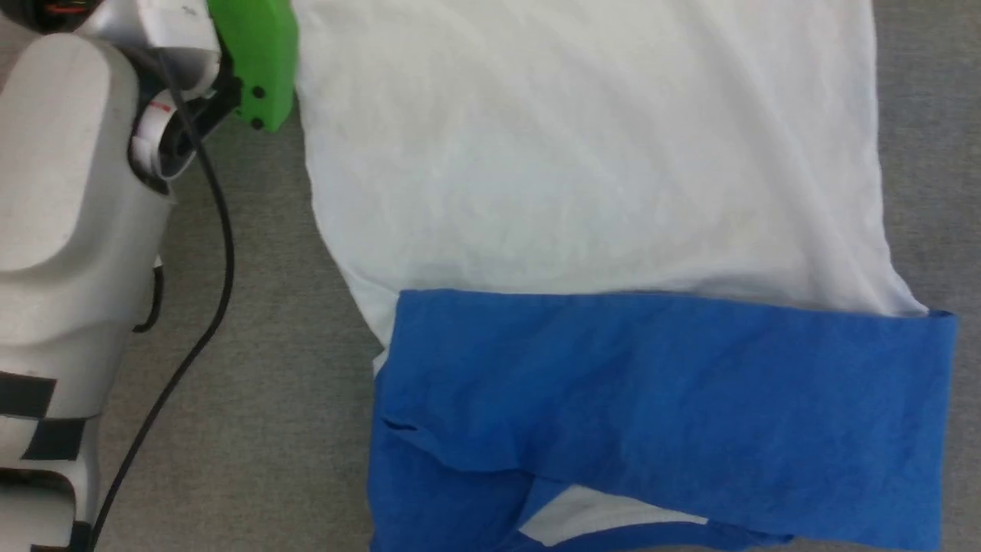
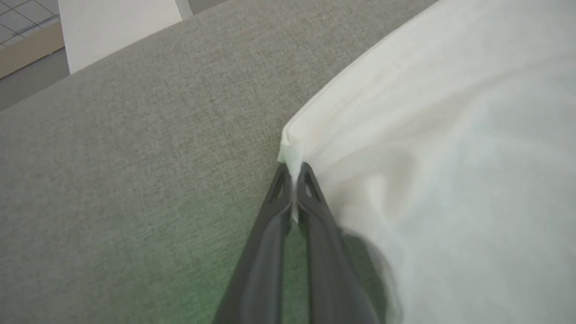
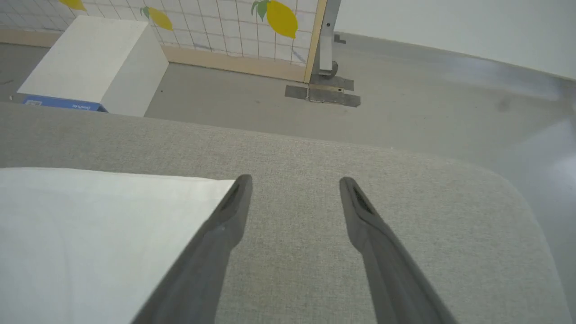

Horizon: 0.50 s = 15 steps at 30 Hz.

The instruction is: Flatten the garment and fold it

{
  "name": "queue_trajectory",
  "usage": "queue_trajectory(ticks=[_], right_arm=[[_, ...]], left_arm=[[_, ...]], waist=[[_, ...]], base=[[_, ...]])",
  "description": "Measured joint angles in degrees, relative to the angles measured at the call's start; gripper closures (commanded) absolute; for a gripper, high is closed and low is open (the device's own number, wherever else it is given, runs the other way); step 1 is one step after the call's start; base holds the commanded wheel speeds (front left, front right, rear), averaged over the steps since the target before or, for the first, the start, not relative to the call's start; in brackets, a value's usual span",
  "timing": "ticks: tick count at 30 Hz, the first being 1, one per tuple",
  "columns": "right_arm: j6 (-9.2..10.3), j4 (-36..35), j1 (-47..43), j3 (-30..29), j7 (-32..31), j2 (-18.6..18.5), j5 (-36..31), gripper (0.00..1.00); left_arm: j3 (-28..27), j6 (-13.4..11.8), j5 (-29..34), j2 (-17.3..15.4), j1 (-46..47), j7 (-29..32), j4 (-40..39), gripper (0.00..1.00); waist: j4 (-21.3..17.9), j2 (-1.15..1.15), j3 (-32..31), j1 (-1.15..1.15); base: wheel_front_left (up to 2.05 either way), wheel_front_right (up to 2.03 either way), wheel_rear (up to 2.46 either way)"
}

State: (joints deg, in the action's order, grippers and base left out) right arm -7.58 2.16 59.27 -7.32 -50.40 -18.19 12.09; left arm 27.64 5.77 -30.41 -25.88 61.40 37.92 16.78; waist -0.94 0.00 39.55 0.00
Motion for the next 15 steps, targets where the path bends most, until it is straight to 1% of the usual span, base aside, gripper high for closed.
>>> queue_trajectory(ticks=[3,6,8,15], right_arm=[[0.00,3.9,0.6,0.9,-1.7,2.1,-1.2,0.00],[0.00,6.3,0.9,2.1,-2.1,2.8,-1.9,0.00],[0.00,7.6,0.9,2.8,-2.0,2.8,-2.7,0.00],[0.00,11.4,1.1,2.6,-1.3,2.7,-5.2,0.00]], left_arm=[[0.9,0.2,0.0,1.1,0.8,-0.3,0.3,1.00],[1.5,0.5,0.0,2.1,1.5,-0.9,0.6,1.00],[1.9,0.6,0.0,2.5,1.9,-1.3,0.9,1.00],[3.0,1.2,-0.5,3.8,3.6,-3.0,1.8,1.00]], waist=[[1.6,0.00,0.5,0.00],[3.0,0.00,1.2,0.00],[3.9,0.00,1.8,0.00],[6.0,0.00,3.4,0.00]], base=[[0.00,0.00,0.00],[0.00,0.00,0.00],[0.00,0.00,0.00],[0.00,0.00,0.00]])
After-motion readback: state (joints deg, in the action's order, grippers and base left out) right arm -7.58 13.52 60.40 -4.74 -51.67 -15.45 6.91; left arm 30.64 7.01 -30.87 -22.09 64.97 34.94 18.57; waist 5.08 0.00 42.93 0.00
